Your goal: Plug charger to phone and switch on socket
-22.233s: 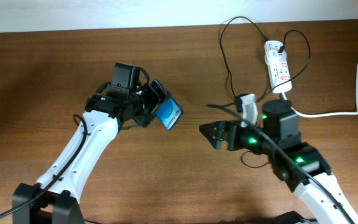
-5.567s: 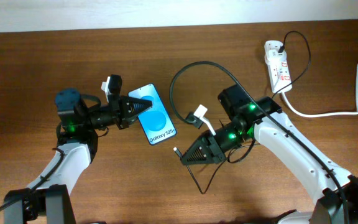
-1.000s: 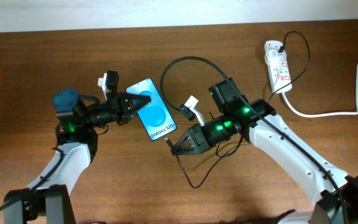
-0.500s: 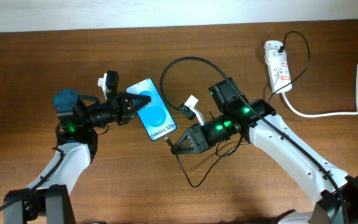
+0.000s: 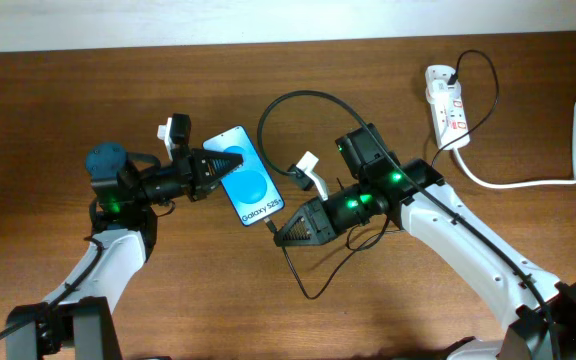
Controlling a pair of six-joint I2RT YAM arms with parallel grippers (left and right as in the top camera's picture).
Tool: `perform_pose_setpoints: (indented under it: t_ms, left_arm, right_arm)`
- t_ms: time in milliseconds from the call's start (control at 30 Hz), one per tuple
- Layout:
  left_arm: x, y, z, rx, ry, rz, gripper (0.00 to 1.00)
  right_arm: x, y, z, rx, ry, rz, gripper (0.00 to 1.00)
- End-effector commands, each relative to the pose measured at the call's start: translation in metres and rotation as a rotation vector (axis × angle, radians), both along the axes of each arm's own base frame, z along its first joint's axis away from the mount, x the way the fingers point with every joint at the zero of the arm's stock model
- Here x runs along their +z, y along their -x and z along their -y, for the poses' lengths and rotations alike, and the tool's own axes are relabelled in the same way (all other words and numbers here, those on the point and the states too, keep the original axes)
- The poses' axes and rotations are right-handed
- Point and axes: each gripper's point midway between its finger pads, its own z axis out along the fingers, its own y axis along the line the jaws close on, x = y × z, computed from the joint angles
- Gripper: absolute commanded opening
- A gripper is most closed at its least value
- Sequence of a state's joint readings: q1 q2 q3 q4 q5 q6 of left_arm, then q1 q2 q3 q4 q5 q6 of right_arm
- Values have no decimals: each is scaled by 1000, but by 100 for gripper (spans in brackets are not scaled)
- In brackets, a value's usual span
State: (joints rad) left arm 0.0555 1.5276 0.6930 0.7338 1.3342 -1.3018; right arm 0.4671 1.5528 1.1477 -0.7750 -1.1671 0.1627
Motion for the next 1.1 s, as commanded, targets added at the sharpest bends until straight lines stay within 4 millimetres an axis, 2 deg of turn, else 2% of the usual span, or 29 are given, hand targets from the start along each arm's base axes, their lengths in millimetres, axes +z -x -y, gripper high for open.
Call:
perform_pose_setpoints:
  t_ms: [0,100,600,800,1067]
  left_arm:
    - [12,1,-1,-8,-6,56,0]
    - [12,1,-1,-8,-6,56,0]
    - [13,5,0,-34,-4,58,0]
    - [13,11,2,-72,-12,101,0]
    - [13,13,2,-80,-15,117,0]
  right_arm:
    - [2,-3,0,-14,6,14,4]
    - [-7,-9,3,-61,75,-1,4]
    - [-5,-12,1,-60,58,20,4]
    - [12,-12,-6,-20,-45,43,4]
    - [13,-15,-7,-31,-45,53,4]
